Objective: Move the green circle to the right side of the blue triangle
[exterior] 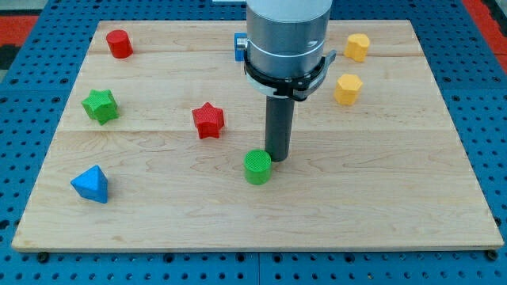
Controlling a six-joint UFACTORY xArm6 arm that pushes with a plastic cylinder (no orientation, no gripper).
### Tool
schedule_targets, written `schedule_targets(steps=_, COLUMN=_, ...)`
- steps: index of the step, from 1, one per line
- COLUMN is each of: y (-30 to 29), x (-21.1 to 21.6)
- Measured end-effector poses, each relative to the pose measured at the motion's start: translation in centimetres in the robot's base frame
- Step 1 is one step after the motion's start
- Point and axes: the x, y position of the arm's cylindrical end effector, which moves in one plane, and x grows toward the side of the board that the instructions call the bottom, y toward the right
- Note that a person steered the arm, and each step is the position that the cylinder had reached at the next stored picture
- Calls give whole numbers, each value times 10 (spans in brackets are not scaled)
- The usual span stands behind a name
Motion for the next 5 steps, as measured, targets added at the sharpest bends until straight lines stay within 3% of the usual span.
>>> schedule_targets(steps=4, y=-45, x=17)
schedule_targets(steps=5, y=-98, x=-5)
